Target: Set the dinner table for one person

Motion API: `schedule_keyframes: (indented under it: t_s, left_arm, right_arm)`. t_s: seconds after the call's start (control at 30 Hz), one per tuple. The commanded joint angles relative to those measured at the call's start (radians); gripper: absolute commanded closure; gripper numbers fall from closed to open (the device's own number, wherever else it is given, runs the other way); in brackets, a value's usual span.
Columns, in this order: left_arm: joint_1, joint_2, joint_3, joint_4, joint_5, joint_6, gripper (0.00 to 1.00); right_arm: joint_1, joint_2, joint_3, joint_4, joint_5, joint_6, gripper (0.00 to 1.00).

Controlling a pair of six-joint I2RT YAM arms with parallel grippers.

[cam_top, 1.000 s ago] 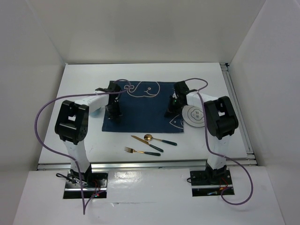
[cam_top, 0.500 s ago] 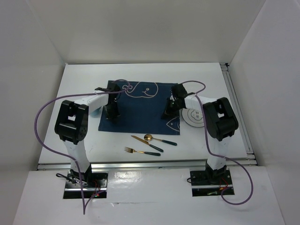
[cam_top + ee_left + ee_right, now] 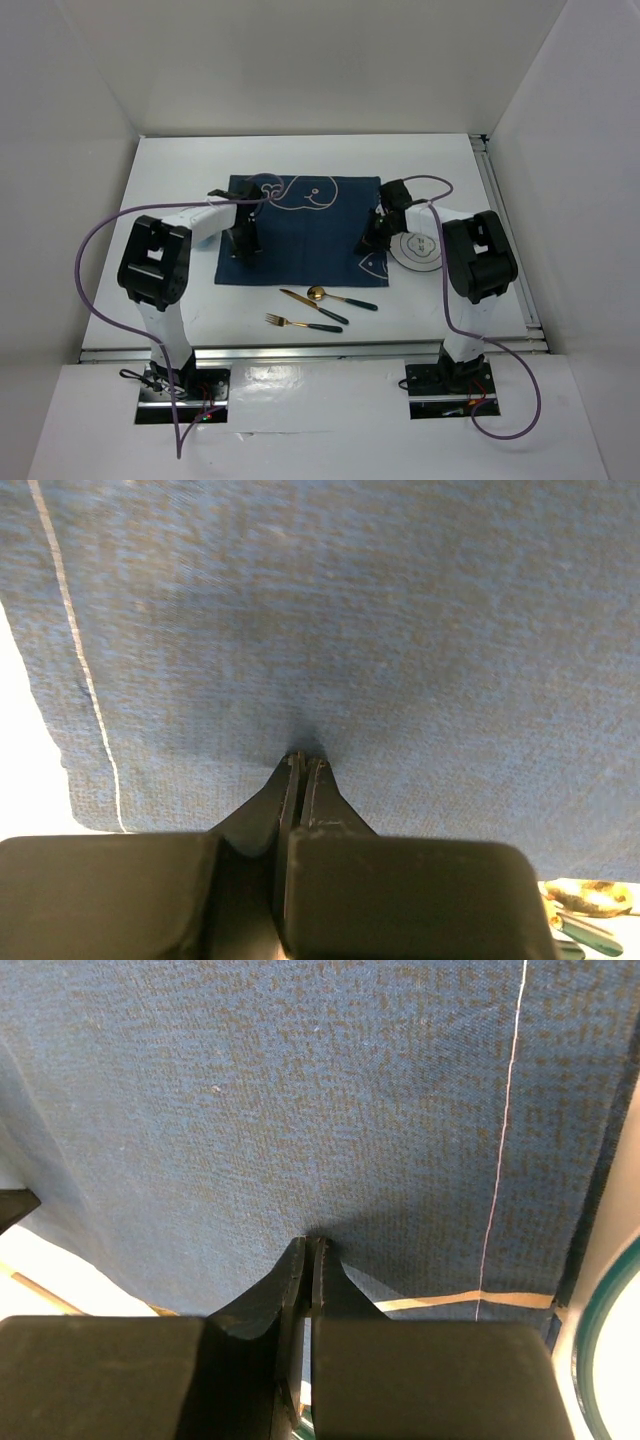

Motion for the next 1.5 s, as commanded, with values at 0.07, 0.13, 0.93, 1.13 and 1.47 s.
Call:
schedule_keyframes:
  t_s: [0.07, 0.13, 0.93, 1.13, 1.47]
  left_arm:
    - [-0.036, -0.073, 0.018, -0.056, -0.018, 0.001, 1.0]
    - [-0.036, -0.082, 0.071, -0.095, -0.067, 0.001, 1.0]
    - [-0.036, -0.442, 0.256, -0.141, -0.021, 0.125, 0.33]
    - [-0.036, -0.461, 0.228, -0.141, -0.001, 0.125, 0.32]
    - [-0.036, -0.543, 0.078, -0.073, 0.03, 0.125, 0.32]
  right_arm:
    - [0.003, -0.019, 0.053, -0.087, 0.083, -0.047, 1.0]
    - [0.015, -0.06, 0.091, -0.104, 0.083, -0.047, 1.0]
    - [-0.526, -0.886, -0.582, 0.017, -0.022, 0.212, 0.22]
    - [-0.535, -0.794, -0.668, 0.141, -0.045, 0.292, 0.22]
    - [-0.535, -0.682, -0.789, 0.414, 0.017, 0.394, 0.38]
